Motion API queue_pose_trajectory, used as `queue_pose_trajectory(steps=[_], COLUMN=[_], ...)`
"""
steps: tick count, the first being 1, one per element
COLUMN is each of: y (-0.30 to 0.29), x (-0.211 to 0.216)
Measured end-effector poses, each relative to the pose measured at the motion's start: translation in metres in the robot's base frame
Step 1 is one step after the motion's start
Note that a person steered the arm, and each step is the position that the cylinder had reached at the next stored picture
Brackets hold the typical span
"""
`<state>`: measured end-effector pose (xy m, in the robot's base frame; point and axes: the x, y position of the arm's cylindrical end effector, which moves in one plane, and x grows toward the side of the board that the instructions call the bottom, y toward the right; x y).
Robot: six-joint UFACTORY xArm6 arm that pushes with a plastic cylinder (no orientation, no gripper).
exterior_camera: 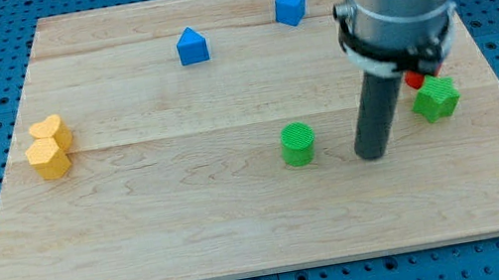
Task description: Slide the green circle parallel to the green star
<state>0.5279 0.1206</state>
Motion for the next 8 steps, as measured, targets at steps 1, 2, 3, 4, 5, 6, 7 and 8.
queue_pose_trajectory(steps=[1, 2, 3, 4, 5, 6, 7, 8], y=[-0.053, -0.133, -0.144, -0.098, -0.043, -0.037, -0.073, -0.067], x=[0.022, 0.011, -0.018, -0.045, -0.061, -0.062, -0.040, 0.002])
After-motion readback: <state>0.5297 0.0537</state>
